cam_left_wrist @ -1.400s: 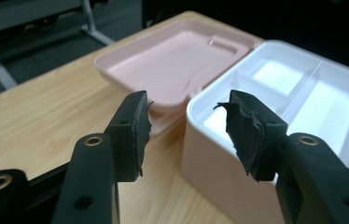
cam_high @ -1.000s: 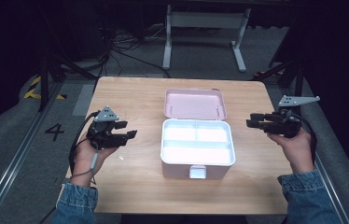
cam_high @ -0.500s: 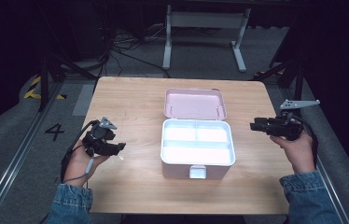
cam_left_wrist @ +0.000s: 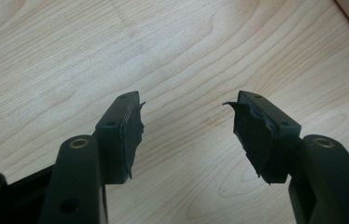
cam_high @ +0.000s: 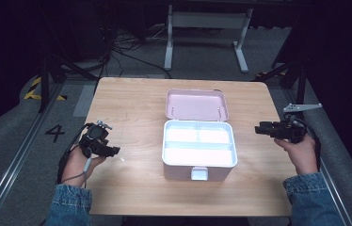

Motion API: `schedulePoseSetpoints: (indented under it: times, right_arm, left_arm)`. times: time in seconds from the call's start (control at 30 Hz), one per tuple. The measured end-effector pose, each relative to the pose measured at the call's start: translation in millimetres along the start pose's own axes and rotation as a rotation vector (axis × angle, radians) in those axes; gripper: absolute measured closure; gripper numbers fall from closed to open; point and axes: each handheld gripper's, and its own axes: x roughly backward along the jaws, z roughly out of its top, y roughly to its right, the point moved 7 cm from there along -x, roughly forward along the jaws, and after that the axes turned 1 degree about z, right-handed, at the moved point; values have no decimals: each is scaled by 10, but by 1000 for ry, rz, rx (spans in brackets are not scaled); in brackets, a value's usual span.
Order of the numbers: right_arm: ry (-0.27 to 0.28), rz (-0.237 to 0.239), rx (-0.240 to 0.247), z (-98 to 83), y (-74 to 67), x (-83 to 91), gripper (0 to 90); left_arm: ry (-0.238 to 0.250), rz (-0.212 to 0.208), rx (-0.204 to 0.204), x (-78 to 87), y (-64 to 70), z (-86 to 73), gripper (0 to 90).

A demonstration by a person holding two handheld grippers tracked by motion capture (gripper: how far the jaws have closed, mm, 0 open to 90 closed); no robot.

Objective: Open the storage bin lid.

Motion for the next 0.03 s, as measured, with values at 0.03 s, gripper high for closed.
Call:
schedulePoseSetpoints:
  times: [0.03]
  right_arm:
    - [-1, 0, 0, -1, -3, -4, 556]
  left_arm:
    - [1, -2, -1, 2, 5, 3, 419]
